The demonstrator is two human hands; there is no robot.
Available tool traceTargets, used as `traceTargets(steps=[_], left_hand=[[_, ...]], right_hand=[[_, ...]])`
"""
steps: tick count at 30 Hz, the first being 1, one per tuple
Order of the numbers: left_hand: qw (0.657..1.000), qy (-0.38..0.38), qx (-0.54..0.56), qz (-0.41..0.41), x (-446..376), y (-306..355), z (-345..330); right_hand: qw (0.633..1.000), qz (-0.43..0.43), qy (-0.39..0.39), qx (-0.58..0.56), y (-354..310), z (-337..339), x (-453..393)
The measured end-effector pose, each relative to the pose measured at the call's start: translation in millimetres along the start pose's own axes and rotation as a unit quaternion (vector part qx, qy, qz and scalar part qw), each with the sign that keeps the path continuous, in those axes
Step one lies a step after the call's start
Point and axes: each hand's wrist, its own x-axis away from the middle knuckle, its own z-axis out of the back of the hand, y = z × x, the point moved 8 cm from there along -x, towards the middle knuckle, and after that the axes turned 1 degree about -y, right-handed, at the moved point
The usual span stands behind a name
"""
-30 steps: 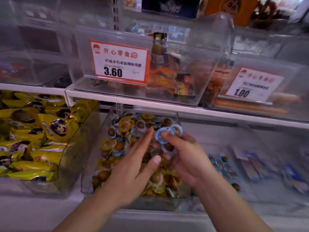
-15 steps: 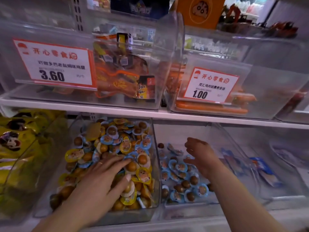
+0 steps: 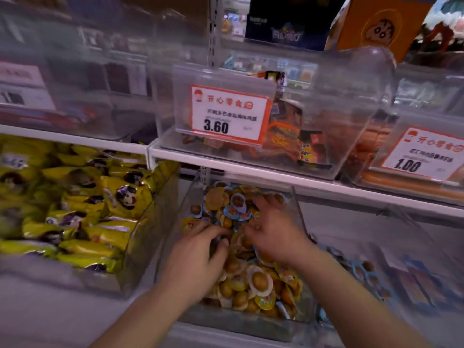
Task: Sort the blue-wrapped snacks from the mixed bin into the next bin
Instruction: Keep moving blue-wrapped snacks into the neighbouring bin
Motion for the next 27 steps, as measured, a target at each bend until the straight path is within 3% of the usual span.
traceTargets(steps=[4, 14, 20, 23, 25, 27], left_hand=[[0.998, 0.012, 0.065, 0.02, 2.6, -9.9, 11.4], [0.99, 0.003, 0.136, 0.023, 6.3, -12.1, 11.1], [0.989, -0.003, 0.149, 0.019, 12.0, -11.7, 11.6], [0.986, -0.004, 0.164, 0.015, 14.0, -11.9, 12.4], [0.985, 0.0, 0.173, 0.02, 13.9, -13.7, 12.6], [0.981, 0.009, 0.194, 0.031, 12.1, -15.6, 12.2]], right_hand=[[0.986, 0.008, -0.095, 0.134, 1.1, -33.5, -45.9], [0.972, 0.021, -0.115, 0.206, -4.4, -47.1, -47.8], [0.959, 0.013, -0.087, 0.269, -12.7, -52.3, -46.6], [0.981, 0.015, -0.075, 0.18, -13.2, -45.8, -38.9], [0.999, 0.007, -0.032, 0.033, -10.6, -30.6, -30.6], [0.992, -0.028, -0.007, -0.126, -2.6, -19.1, -17.6]])
